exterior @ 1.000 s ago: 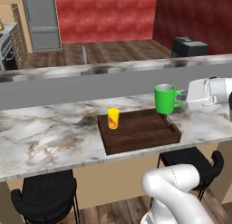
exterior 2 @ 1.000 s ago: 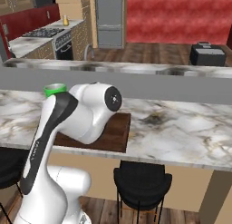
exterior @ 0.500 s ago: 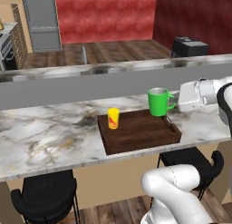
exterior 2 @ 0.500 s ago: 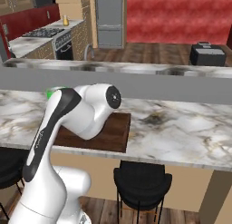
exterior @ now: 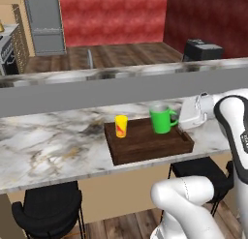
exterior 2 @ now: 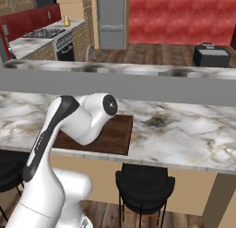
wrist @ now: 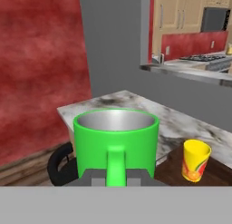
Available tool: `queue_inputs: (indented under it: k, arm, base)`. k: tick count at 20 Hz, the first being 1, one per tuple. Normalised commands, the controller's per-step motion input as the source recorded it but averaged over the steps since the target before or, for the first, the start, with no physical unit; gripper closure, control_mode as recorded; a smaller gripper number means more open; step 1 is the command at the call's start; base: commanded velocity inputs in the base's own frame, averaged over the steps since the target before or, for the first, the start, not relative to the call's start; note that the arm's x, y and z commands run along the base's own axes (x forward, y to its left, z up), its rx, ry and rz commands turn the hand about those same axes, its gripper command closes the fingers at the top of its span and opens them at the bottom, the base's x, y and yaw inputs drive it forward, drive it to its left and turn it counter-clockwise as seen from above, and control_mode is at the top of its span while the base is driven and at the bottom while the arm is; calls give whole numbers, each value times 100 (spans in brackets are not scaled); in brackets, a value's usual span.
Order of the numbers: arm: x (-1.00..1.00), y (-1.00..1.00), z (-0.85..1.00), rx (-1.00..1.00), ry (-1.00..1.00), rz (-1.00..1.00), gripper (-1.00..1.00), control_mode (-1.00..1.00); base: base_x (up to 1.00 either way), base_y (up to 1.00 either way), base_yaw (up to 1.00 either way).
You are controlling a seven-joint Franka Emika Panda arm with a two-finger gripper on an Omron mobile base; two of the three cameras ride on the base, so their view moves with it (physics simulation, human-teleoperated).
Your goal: There is a tray on the dining counter. Grab the cup, mug, and pitcher and place them on the tray. The pitcher may be placed next to the tray if it cannot fit the tray.
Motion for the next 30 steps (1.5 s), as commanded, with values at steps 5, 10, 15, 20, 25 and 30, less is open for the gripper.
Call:
queue_inputs:
  k: [5, 10, 15, 20, 25, 30]
  arm:
    - [25, 2, -38, 0, 0, 0, 100, -100]
    - [25, 0, -27, 0, 0, 1, 100, -100]
    - [21, 0, -29, 0, 0, 2, 100, -100]
    - [19, 0, -28, 0, 0, 5, 100, -100]
    - [29, 0, -23, 0, 0, 5, 100, -100]
    - [31, 0, -23, 0, 0, 5, 100, -100]
  base:
    - [0, 0, 0]
    - [0, 0, 0]
    - [0, 0, 0]
    - [0, 0, 0]
    - [0, 0, 0]
    - [0, 0, 0]
